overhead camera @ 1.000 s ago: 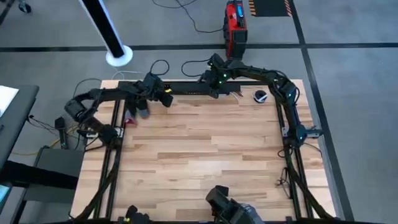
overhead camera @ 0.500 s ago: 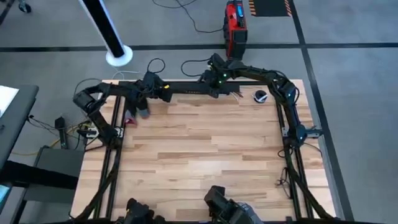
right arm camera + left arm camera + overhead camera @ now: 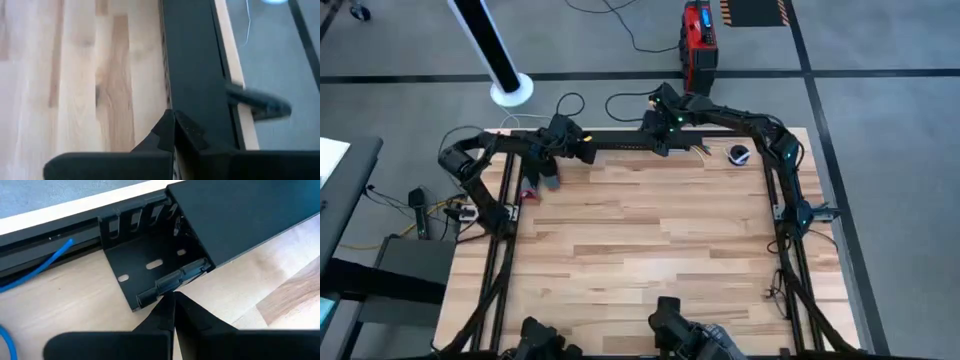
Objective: Ziptie cables
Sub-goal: Close the black cable duct
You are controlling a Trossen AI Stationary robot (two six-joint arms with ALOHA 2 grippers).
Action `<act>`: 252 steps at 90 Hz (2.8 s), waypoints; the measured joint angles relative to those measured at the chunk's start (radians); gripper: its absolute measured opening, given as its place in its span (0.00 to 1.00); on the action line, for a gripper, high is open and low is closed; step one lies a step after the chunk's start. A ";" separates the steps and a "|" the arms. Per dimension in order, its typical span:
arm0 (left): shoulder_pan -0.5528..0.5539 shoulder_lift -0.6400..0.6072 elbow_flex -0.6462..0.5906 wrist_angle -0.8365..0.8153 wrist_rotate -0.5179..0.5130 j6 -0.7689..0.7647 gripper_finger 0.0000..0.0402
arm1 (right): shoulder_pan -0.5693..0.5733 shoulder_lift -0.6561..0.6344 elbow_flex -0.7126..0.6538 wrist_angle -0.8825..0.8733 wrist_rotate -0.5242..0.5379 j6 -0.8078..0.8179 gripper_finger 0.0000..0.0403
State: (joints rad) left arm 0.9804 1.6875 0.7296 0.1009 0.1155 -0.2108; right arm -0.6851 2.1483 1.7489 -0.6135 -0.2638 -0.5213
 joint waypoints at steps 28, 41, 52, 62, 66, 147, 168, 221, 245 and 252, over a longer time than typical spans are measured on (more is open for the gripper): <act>0.001 0.000 0.001 0.003 0.004 0.009 0.00 | -0.045 -0.003 -0.091 0.017 0.054 0.032 0.00; 0.002 0.000 0.001 0.003 0.006 0.008 0.00 | -0.027 0.014 -0.090 0.076 0.037 0.018 0.00; 0.002 0.000 0.001 0.003 0.007 0.007 0.00 | -0.012 0.028 -0.089 0.101 0.015 0.009 0.00; 0.003 0.000 0.001 0.007 0.020 0.005 0.00 | -0.004 0.029 -0.087 0.103 0.006 0.005 0.00; 0.004 0.000 0.001 0.012 0.036 0.005 0.00 | -0.003 0.030 -0.087 0.102 0.005 0.005 0.00; -0.036 -0.002 0.018 0.046 0.112 -0.014 0.00 | -0.015 0.033 -0.078 0.074 -0.057 0.027 0.00; -0.022 -0.002 0.019 0.037 0.116 -0.001 0.00 | -0.037 0.030 -0.076 0.009 -0.063 0.050 0.00; -0.012 -0.203 0.021 -0.099 0.035 -0.056 0.00 | -0.034 0.027 -0.078 0.038 -0.054 0.044 0.00; 0.023 -0.182 0.035 -0.164 0.009 -0.055 0.00 | -0.013 0.019 -0.052 0.025 -0.035 0.042 0.00; 0.025 -0.170 0.035 -0.163 0.000 -0.045 0.00 | -0.007 0.019 -0.028 0.021 -0.032 0.042 0.00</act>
State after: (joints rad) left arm 1.0050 1.5176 0.7647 -0.0621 0.1156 -0.2561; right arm -0.6926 2.1674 1.7210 -0.5926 -0.2955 -0.4797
